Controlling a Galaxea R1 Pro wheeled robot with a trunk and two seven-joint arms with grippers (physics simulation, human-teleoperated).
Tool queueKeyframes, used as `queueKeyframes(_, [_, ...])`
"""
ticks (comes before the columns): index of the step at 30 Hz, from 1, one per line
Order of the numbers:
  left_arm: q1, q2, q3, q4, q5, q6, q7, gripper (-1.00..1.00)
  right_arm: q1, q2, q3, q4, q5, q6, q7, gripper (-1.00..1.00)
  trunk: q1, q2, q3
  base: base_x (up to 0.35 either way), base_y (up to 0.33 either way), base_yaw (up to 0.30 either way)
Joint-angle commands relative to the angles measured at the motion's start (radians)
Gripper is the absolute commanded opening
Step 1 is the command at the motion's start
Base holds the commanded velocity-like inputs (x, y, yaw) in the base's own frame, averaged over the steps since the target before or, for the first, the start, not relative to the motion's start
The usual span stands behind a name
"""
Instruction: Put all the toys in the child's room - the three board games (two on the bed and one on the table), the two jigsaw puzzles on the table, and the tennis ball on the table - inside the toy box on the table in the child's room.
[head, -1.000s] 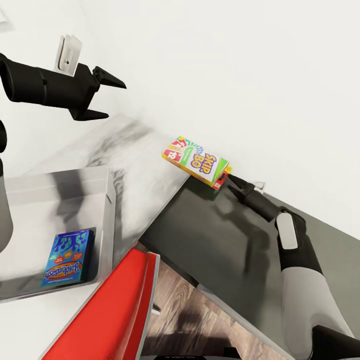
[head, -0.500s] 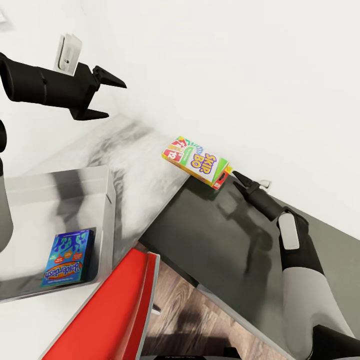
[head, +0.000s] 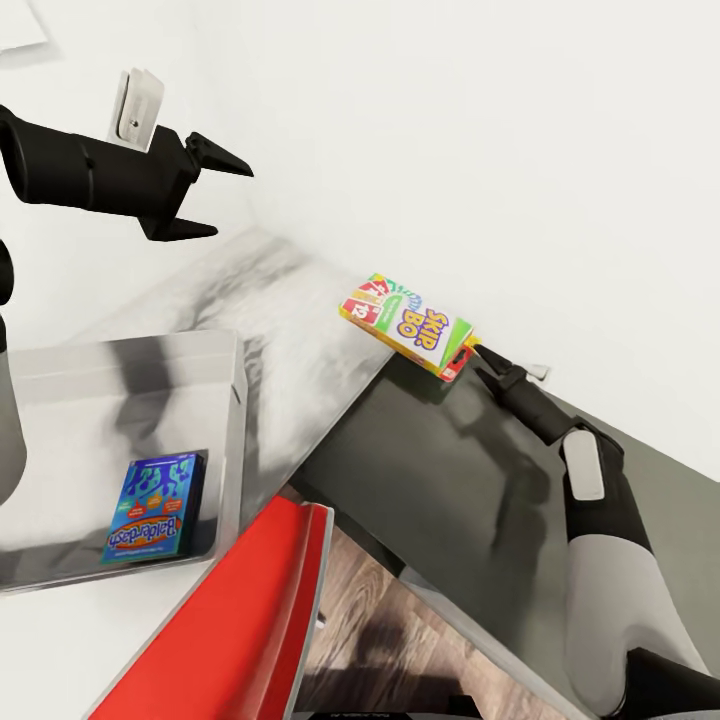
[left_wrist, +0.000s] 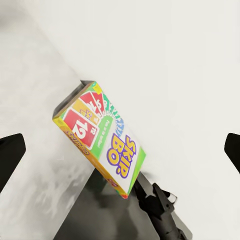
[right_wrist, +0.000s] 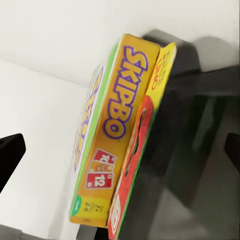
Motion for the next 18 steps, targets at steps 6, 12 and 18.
queueKeyframes(6, [-0.001,0.000,0.000,0.000,0.005,0.008,0.007,1.00,-0.002,0.001,-0.014,0.023,-0.004,0.007,-0.027,1.00,0.000,0.000,-0.001,0.000,0.000,0.002])
queueKeyframes(12, [-0.001,0.000,0.000,0.000,0.005,0.010,0.007,1.00,-0.002,0.001,-0.018,0.035,-0.005,0.007,-0.050,1.00,0.000,0.000,-0.001,0.000,0.000,0.003])
queueKeyframes(18, [-0.001,0.001,0.000,0.000,0.005,0.010,0.007,1.00,-0.002,0.001,-0.017,0.035,-0.006,0.006,-0.047,1.00,0.000,0.000,-0.001,0.000,0.000,0.137])
